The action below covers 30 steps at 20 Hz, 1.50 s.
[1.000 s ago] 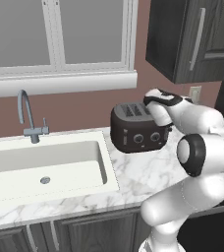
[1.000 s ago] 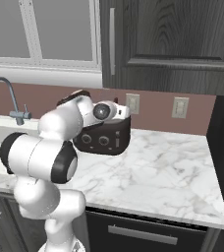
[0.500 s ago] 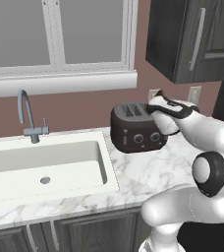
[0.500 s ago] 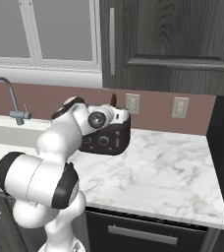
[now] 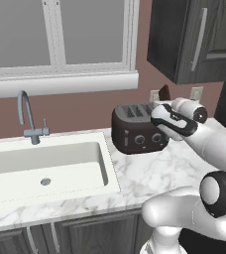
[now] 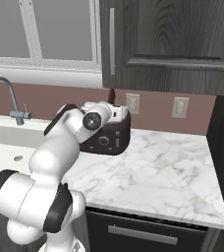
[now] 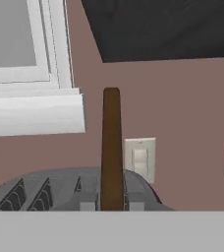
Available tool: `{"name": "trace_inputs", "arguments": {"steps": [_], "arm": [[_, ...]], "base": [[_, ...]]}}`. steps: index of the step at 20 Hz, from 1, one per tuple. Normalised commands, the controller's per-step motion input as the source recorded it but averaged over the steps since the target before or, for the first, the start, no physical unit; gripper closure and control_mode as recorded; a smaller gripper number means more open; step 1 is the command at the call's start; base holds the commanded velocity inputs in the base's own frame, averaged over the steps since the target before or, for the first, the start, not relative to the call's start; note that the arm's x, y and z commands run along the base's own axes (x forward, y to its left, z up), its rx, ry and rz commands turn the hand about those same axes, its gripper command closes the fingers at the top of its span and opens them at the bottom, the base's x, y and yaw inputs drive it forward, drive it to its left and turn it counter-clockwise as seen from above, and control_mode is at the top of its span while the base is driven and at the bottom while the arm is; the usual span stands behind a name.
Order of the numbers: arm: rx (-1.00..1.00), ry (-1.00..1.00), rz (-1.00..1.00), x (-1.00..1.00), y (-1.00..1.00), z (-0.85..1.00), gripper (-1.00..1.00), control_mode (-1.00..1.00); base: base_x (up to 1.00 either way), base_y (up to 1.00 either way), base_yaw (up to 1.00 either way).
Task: Start the toaster. Once the lever pops up, take the bread to the plate on the dining counter.
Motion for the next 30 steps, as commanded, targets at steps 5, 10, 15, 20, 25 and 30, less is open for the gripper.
{"name": "trace_inputs", "arguments": {"steps": [5,10,15,20,25,30], "arm": [[0.00,0.04,0.00,-0.38,0.00,0.67,1.00,-1.00],[0.00,0.05,0.00,-0.68,0.00,0.20,1.00,-1.00],[0.00,0.13,0.00,-0.67,0.00,0.00,1.00,-1.00],[0.00,0.12,0.00,-0.73,-0.01,0.05,1.00,-1.00],[-0.01,0.14,0.00,-0.82,-0.06,0.29,1.00,-1.00],[-0.03,0.22,0.00,-0.80,0.00,0.30,1.00,-1.00]], "base": [[0.00,0.00,0.00],[0.00,0.00,0.00],[0.00,0.00,0.00],[0.00,0.00,0.00],[0.00,0.00,0.00],[0.00,0.00,0.00]]}}
